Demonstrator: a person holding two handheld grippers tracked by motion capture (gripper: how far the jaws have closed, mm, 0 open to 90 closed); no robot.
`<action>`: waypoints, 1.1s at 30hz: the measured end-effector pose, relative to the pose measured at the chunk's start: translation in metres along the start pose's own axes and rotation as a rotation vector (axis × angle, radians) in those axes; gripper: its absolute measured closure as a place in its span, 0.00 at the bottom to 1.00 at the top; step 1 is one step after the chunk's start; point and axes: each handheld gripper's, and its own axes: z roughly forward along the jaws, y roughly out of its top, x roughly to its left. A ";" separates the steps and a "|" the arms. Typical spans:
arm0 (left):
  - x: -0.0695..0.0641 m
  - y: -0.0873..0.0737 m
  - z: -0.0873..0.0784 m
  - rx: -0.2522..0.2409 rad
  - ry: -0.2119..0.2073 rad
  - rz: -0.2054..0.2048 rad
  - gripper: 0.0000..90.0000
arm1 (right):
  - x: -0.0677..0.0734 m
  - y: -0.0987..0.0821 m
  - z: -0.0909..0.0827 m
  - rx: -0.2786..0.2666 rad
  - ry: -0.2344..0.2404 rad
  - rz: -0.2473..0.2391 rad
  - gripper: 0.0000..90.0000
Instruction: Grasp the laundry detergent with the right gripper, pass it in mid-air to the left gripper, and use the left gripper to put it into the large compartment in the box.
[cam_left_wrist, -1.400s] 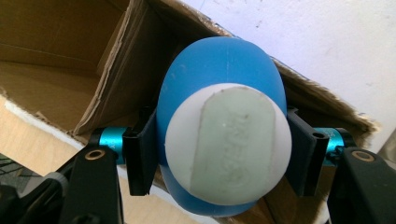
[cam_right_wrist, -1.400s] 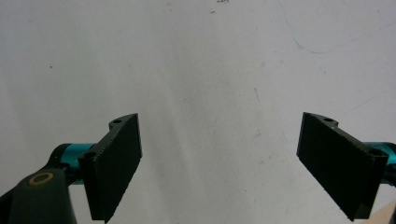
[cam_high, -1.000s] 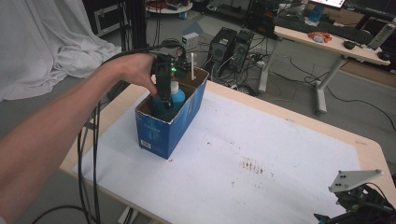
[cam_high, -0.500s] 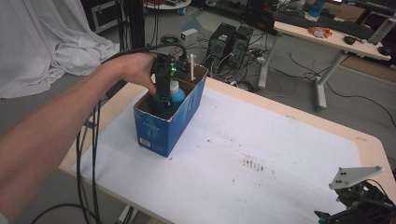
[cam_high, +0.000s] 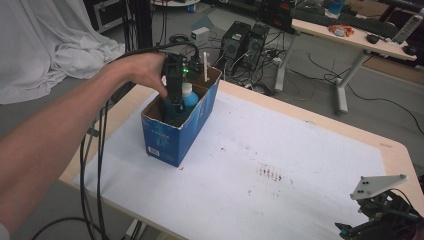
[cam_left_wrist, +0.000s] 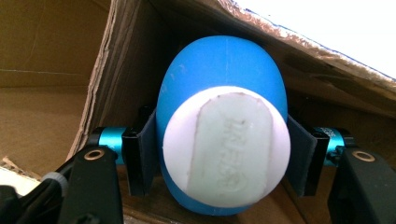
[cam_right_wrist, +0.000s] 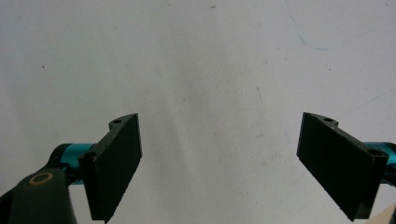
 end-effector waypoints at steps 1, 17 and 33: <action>0.000 0.000 0.000 -0.002 0.000 -0.001 0.42 | 0.000 0.000 0.000 0.000 0.001 0.000 0.15; 0.002 -0.005 -0.003 -0.011 0.005 -0.031 0.35 | 0.003 0.004 0.002 0.010 0.009 -0.008 0.15; 0.002 -0.008 -0.010 -0.028 0.036 -0.070 0.29 | 0.004 0.003 0.001 0.006 0.007 -0.010 0.15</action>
